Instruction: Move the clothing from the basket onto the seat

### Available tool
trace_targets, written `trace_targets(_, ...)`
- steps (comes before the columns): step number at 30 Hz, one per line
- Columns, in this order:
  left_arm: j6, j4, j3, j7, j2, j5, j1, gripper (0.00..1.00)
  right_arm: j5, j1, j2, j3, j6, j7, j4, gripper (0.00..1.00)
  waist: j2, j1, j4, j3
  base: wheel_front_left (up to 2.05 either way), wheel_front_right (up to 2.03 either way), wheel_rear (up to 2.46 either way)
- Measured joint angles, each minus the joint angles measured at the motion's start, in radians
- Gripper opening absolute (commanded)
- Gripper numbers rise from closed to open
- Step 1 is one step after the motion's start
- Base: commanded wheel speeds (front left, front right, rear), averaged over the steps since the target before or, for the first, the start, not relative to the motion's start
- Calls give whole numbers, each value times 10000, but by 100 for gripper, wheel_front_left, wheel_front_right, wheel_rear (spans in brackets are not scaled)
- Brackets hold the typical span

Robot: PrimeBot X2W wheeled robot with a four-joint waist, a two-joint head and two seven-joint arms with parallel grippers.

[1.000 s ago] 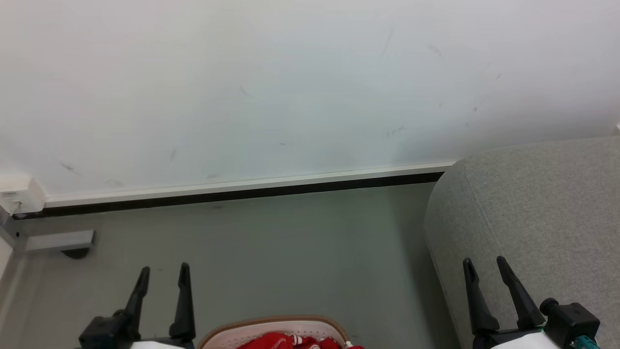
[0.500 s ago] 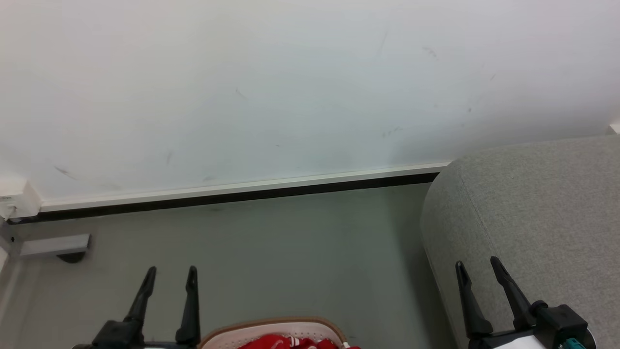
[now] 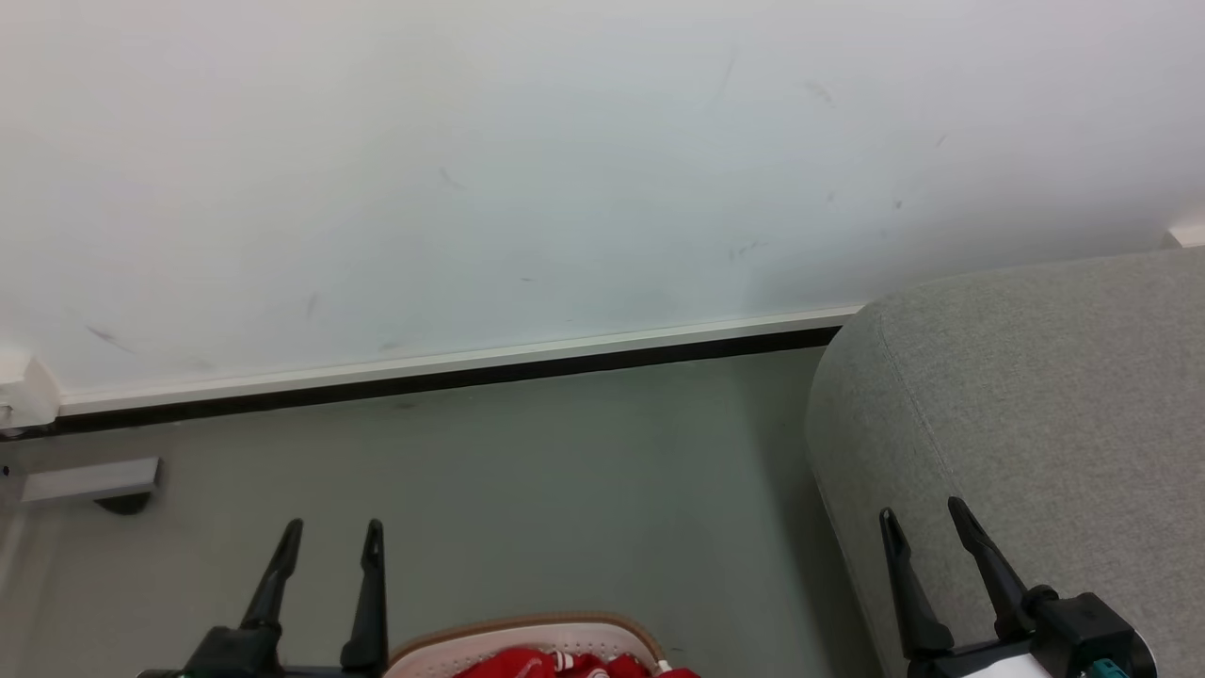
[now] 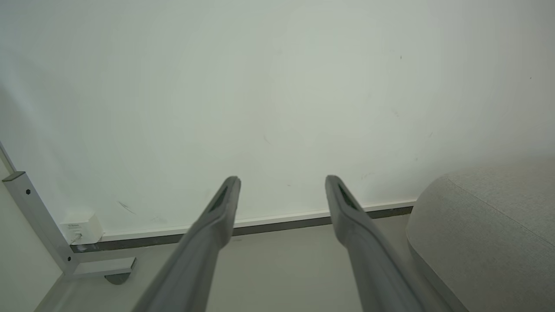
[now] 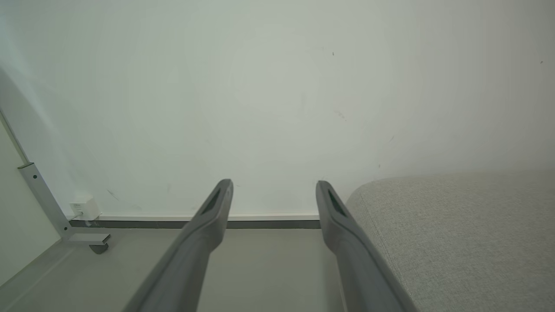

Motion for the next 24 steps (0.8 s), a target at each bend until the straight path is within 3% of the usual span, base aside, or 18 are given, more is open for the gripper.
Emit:
trace_targets(14, -142, 196, 221, -10, -44, -33, -12, 100, 19, -82, 0, -67, 0, 0, -48, 100, 0, 0, -562, 384, 0, 0, 0)
trace_targets(24, -341, 966, 290, -10, 88, -27, -562, 100, 201, -704, -4, -123, 0, -13, -169, 100, 0, 1, -1306, 1363, 0, 0, 0)
